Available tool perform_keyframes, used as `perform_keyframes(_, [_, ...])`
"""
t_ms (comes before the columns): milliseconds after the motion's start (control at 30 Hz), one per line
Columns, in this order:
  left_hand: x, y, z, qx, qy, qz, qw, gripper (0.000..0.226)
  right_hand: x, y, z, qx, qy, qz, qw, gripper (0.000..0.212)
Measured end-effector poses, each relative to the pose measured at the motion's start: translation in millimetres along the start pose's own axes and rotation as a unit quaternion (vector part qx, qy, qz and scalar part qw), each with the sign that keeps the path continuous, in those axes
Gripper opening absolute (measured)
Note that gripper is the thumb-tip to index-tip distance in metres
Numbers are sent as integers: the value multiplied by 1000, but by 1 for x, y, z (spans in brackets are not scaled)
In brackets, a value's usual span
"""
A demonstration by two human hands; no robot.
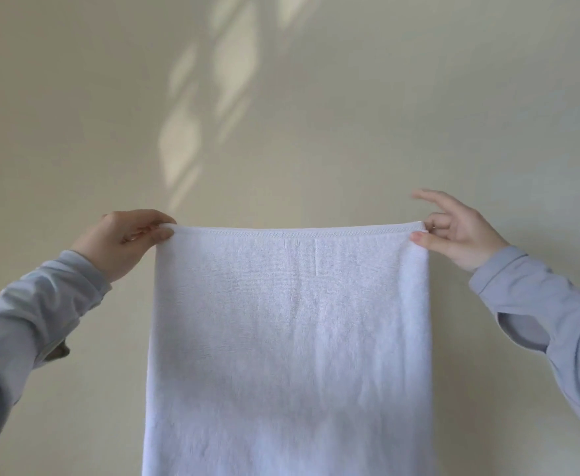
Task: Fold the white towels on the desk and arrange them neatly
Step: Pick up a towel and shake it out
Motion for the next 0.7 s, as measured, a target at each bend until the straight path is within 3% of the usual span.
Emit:
perform_keyframes(133, [8,-1,-12,29,10,51,998,13,0,0,-14,114,10,18,993,15])
perform_keyframes(200, [7,-1,-26,70,30,77,994,10,-6,2,-21,176,-18,-12,984,23])
perform_keyframes(367, [-24,13,-1,37,-18,50,998,32,-3,11,10,120,27,-14,992,24])
perform_keyframes(467, [-47,22,-2,48,-7,21,999,27,-9,15,17,113,17,-34,993,26])
perform_keyframes(567, [-59,26,-3,36,7,1,999,8,-12,22,26,101,41,-34,993,25])
perform_keyframes(700, [-85,27,1,60,28,4,998,24,-13,30,37,102,67,-18,992,14])
Point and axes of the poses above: each hand's wrist, its own y-axis away from the middle knuckle, its own z-axis out of the palm, x = y × z, the point moved 6 cm from there along -y, towards the middle knuckle, and after that the axes turned 9 degrees about -z, right-handed, at the moved point
